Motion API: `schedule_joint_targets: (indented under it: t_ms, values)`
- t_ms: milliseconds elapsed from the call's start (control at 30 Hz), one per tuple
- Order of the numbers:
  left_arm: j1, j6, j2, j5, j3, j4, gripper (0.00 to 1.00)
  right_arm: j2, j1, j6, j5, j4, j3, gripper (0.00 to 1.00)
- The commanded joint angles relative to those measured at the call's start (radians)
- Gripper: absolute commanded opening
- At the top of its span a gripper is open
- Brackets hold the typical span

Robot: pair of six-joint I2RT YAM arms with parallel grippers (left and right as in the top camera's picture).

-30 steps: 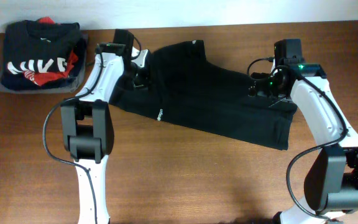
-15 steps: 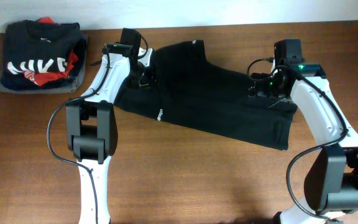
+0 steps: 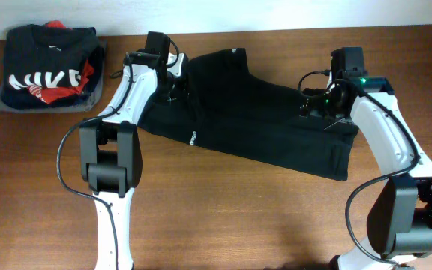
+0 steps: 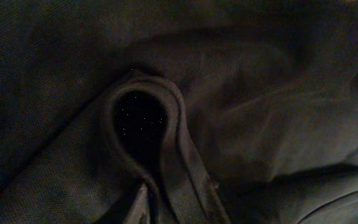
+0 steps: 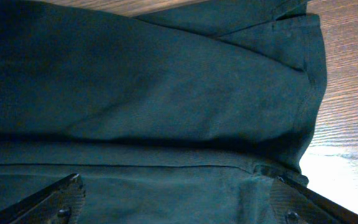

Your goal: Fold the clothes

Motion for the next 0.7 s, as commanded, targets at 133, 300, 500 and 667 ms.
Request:
schedule_joint_targets:
  t_ms: [133,300,500,667]
  values:
    - [-0.001,-0.003,0.011,0.018,0.018,0.026,0.07,-0.008,0.005,-0.003,-0.005,-0.001,0.017,0.99]
    - [-0.002,-0.004,0.029,0.027,0.018,0.067,0.01,-0.008,0.005,-0.003,-0.005,-0.008,0.017,0.99]
    - [-0.002,-0.004,0.064,0.041,0.018,0.167,0.01,-0.008,0.005,-0.003,-0.006,-0.008,0.017,0.99]
    - [-0.002,-0.027,0.072,0.066,0.018,0.255,0.01,-0.008,0.005,-0.003,-0.006,-0.008,0.017,0.99]
